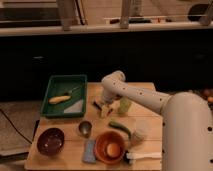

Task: Place eraser in purple bowl

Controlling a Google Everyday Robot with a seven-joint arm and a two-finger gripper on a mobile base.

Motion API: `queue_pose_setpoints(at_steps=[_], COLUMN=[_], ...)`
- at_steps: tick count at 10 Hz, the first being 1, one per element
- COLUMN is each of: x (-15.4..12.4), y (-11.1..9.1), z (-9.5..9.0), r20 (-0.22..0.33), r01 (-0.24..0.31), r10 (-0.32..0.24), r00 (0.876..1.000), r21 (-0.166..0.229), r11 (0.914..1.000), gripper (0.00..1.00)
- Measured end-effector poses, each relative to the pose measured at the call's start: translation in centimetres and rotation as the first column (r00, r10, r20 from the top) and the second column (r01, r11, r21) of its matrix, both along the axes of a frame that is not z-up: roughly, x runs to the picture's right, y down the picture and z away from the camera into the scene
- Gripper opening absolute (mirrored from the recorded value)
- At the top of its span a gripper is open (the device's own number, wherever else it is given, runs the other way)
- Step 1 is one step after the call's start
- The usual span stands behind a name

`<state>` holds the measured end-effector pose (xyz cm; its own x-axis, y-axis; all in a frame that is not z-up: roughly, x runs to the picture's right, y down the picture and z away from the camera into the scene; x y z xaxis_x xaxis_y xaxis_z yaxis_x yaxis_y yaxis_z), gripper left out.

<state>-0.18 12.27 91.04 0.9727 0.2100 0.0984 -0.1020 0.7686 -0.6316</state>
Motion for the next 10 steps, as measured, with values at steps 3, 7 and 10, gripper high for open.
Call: queue_pose_setpoints(at_steps=[3, 7, 10], x=[-0.6, -0.6, -0.3], y=[0.3, 0.2, -0.6], z=[0.4, 0.2, -0.7], r20=[0.01, 0.014, 0.038], r01=[0.011, 0.028, 0.059], r10=[-0.012, -0.029, -0.061], r00=[1.0, 0.999, 0.997], r21=[0.019, 0.033, 0.045], r11=[0.9998, 0.9991, 0.9972], gripper=[0.38, 0.02, 0.0])
